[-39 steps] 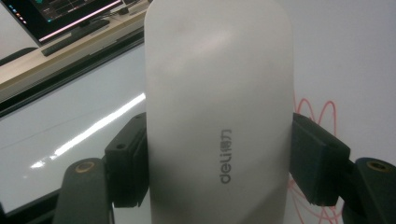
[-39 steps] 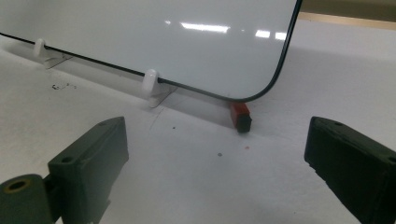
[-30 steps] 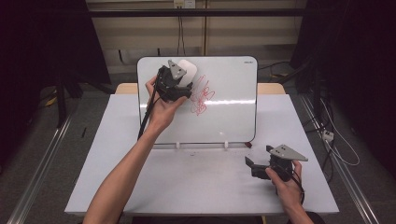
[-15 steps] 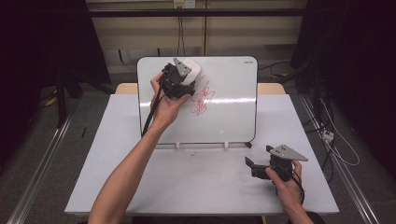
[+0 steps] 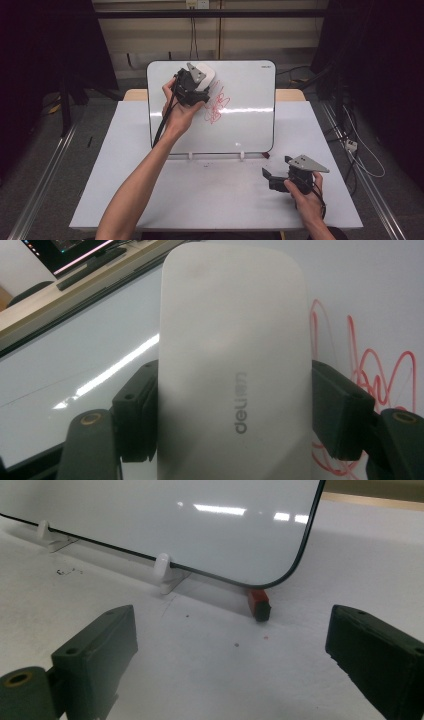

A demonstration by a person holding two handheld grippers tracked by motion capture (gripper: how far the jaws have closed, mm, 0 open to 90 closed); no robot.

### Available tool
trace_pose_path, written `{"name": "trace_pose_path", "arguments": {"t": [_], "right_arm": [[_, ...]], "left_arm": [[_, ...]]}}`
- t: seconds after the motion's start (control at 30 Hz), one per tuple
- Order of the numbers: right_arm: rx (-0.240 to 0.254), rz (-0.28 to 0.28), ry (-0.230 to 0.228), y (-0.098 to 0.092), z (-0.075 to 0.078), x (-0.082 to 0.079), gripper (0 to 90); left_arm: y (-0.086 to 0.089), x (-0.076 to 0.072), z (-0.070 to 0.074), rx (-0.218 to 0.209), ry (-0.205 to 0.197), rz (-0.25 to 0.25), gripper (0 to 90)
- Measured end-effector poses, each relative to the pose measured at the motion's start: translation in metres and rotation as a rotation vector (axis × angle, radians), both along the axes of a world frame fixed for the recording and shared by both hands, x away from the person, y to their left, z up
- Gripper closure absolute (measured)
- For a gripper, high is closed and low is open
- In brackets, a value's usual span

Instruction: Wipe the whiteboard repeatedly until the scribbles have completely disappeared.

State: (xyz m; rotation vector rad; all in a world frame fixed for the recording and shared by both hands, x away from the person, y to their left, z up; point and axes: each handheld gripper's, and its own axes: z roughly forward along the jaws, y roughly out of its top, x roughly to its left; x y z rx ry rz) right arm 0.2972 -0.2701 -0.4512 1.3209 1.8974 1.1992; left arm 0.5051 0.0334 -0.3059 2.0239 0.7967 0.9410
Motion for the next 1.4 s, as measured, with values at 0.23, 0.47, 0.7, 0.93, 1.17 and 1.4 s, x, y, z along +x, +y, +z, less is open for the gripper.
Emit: {"name": "trace_pose_path", "arguments": {"t": [0.23,0.47,0.7,0.93,1.17,1.4], "right_arm": [[0.001,0.000,0.001,0.000,0.000,-0.001,6.6],[0.001,0.000,0.002,0.000,0.000,0.000,6.6],[-0.003,0.001,-0.001,0.000,0.000,0.000,6.7],[0.000,0.003,0.000,0.000,0.000,-0.001,6.6],[0.000,0.005,-0.001,0.000,0.000,-0.001,6.7],[0.000,0.003,0.000,0.001,0.000,-0.001,6.7]], "left_arm": [[-0.003,-0.001,-0.002,0.004,0.001,0.002,30.5],[-0.006,-0.001,-0.002,0.016,0.003,-0.002,30.5],[-0.009,-0.002,-0.003,0.025,0.002,-0.010,30.5],[-0.018,-0.004,-0.009,0.038,-0.003,-0.022,30.6],[-0.022,-0.007,-0.013,0.048,0.000,-0.035,30.7],[-0.028,-0.012,-0.017,0.083,-0.003,-0.051,30.7]]}}
